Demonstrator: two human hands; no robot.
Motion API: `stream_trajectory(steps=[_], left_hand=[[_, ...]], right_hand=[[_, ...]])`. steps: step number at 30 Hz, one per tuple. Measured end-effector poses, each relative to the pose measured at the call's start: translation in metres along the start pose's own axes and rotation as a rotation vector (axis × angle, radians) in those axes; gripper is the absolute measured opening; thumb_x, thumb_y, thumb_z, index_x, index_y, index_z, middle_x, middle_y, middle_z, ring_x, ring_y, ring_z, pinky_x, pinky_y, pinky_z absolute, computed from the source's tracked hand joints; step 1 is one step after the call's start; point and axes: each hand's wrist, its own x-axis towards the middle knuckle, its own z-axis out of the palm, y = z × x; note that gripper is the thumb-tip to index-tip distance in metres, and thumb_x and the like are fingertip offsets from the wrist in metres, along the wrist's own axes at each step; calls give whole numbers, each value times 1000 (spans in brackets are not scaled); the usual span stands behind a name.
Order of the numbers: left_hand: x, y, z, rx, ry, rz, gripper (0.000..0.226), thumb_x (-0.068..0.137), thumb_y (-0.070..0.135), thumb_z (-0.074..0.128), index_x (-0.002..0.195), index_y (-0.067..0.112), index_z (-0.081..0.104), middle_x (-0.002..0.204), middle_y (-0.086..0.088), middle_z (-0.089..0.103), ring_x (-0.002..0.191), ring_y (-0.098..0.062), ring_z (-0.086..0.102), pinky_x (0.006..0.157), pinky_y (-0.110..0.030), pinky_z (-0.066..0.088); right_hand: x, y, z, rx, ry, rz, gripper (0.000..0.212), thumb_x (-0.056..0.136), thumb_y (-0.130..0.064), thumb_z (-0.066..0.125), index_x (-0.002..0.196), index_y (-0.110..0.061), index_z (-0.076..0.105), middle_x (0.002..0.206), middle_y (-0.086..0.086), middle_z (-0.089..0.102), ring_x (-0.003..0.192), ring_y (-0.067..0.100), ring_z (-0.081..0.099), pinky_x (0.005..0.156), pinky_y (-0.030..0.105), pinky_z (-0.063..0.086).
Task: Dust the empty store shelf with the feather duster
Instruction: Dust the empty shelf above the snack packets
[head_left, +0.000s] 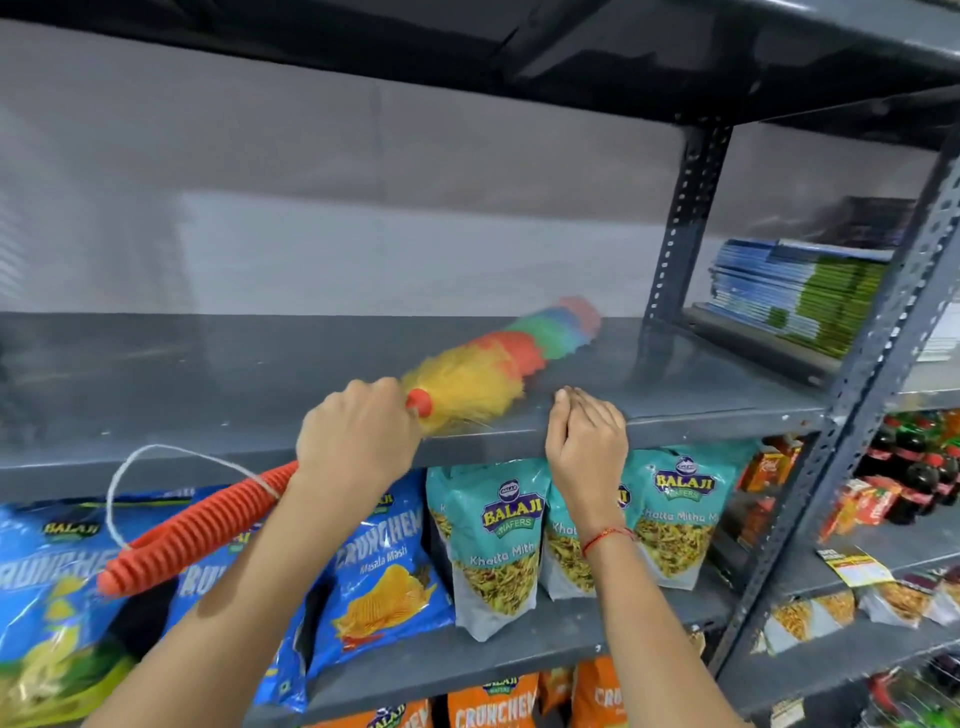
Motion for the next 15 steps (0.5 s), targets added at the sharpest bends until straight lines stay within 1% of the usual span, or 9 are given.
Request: stream_trajectory(steps=[2, 6, 8, 10, 11, 13, 15], left_hand=[[-5, -19, -1, 9, 6, -32, 40, 97, 37, 35, 118, 17, 62, 110, -17, 64, 101, -41, 60, 80, -41, 48], [-24, -53, -8, 29, 22, -101, 41, 97, 42, 36, 116, 18, 63, 103, -20, 64, 94, -43, 61, 75, -40, 47], [-33, -69, -18, 30, 22, -163, 43, 96, 45, 38, 118, 19, 63, 104, -22, 64, 94, -44, 61, 77, -42, 48], [-39, -85, -29, 57, 62, -237, 42, 94, 45, 41, 119, 20, 63, 108, -24, 63, 97, -46, 59, 80, -43, 48], [-42, -91, -34, 94, 108, -233, 41, 94, 42, 41, 119, 20, 64, 107, -24, 63, 96, -46, 60, 79, -43, 48], [-48, -97, -42, 141, 193, -174, 39, 95, 39, 40, 117, 20, 65, 99, -24, 65, 90, -46, 61, 72, -42, 48], [-53, -95, -46, 81, 196, -132, 37, 94, 41, 40, 117, 28, 66, 94, -23, 65, 86, -46, 61, 66, -40, 44]], right_hand=[[-2, -1, 0, -16, 1, 0, 40, 94, -19, 40, 85, 2, 73, 87, 16, 76, 86, 25, 72, 86, 37, 52], [-2, -4, 0, -29, 25, 39, 41, 94, -19, 39, 84, 2, 72, 87, 16, 76, 87, 27, 71, 86, 35, 49], [-4, -6, 0, -27, 29, 53, 40, 94, -18, 39, 83, 2, 72, 87, 16, 76, 87, 28, 71, 86, 36, 50], [-4, -8, -1, -19, 9, 67, 41, 96, -19, 39, 84, 3, 71, 88, 17, 76, 89, 28, 70, 87, 38, 50], [-3, -8, -2, -12, -8, 72, 42, 96, -20, 38, 84, 3, 71, 89, 17, 76, 89, 28, 70, 88, 38, 49], [-4, -11, -2, -7, -32, 93, 45, 98, -22, 36, 85, 3, 71, 90, 17, 76, 91, 29, 69, 89, 40, 48], [-4, -12, -2, -4, -28, 114, 46, 98, -22, 35, 85, 3, 71, 89, 18, 75, 91, 30, 69, 88, 41, 48]])
